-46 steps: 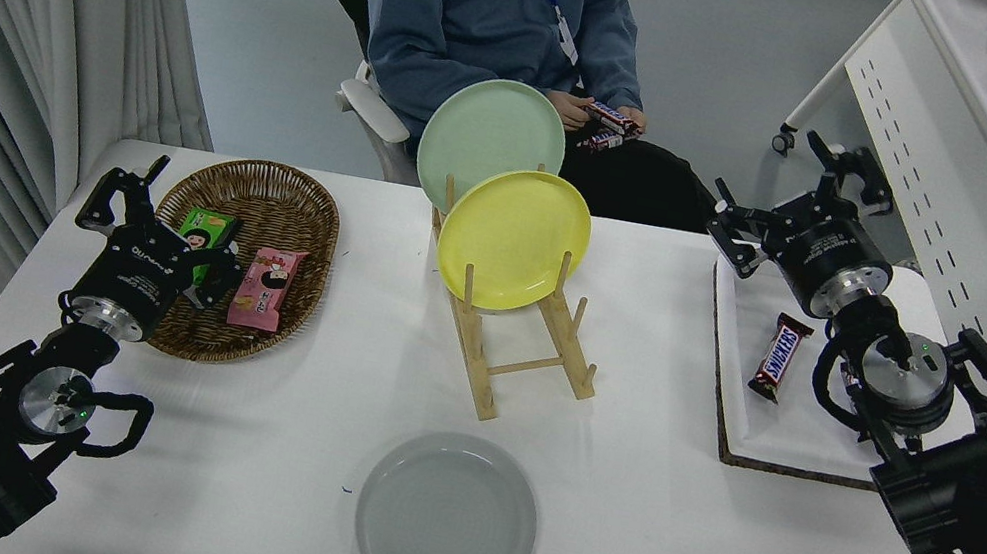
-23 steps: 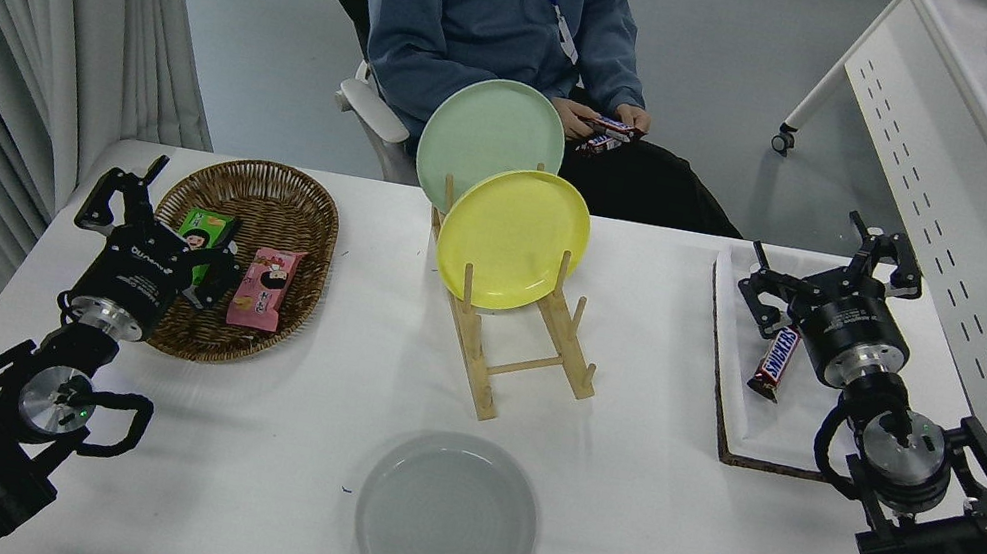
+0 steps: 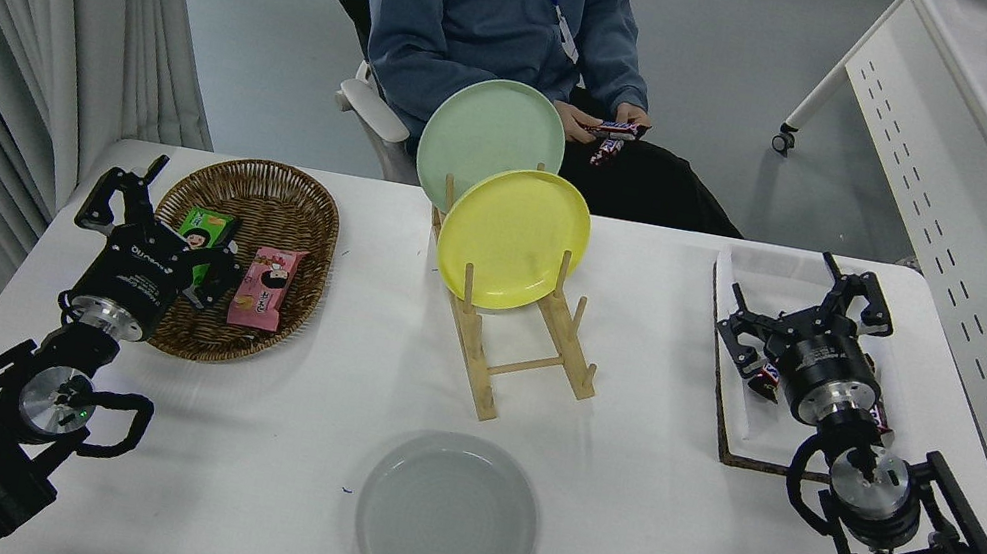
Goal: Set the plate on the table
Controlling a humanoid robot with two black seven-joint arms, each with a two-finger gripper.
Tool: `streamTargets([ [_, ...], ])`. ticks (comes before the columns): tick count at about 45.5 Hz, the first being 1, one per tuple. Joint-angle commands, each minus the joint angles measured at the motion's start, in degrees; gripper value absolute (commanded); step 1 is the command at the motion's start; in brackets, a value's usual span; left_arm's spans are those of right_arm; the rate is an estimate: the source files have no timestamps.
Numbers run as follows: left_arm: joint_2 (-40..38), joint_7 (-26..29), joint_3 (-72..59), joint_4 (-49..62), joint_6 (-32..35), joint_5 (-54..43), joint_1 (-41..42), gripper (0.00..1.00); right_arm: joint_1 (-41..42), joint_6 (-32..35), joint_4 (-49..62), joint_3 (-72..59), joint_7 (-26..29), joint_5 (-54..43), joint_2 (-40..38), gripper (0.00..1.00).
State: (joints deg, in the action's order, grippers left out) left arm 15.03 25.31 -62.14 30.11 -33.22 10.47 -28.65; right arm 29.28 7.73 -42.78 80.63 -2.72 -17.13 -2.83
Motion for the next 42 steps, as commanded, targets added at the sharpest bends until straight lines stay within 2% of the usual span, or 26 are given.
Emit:
streamTargets([
  [1, 0.00, 0.00, 0.00, 0.04, 0.00, -0.01, 0.00, 1.00, 1.74, -1.32, 3.05, -3.28, -2.82, -0.97, -1.39, 0.99],
  [16, 0.00, 0.00, 0.00, 0.04, 0.00, -0.01, 0.00, 1.00, 2.27, 0.61, 2.70, -3.72, -3.26, -0.44, -1.56, 0.99],
  [28, 0.00, 0.00, 0.00, 0.04, 0.00, -0.01, 0.00, 1.00, 0.60, 4.31, 2.70, -4.87, -6.59, -0.53, -2.53, 0.99],
  [36, 0.00, 0.00, 0.00, 0.04, 0.00, -0.01, 0.00, 1.00, 0.69, 7.65, 2.79, -5.13, -7.47, -0.53, -3.67, 0.99],
  [42, 0.00, 0.00, 0.00, -0.05, 0.00, -0.01, 0.00, 1.00, 1.12, 7.65, 3.40, -5.13, -7.48, -0.44, -3.67, 0.99],
])
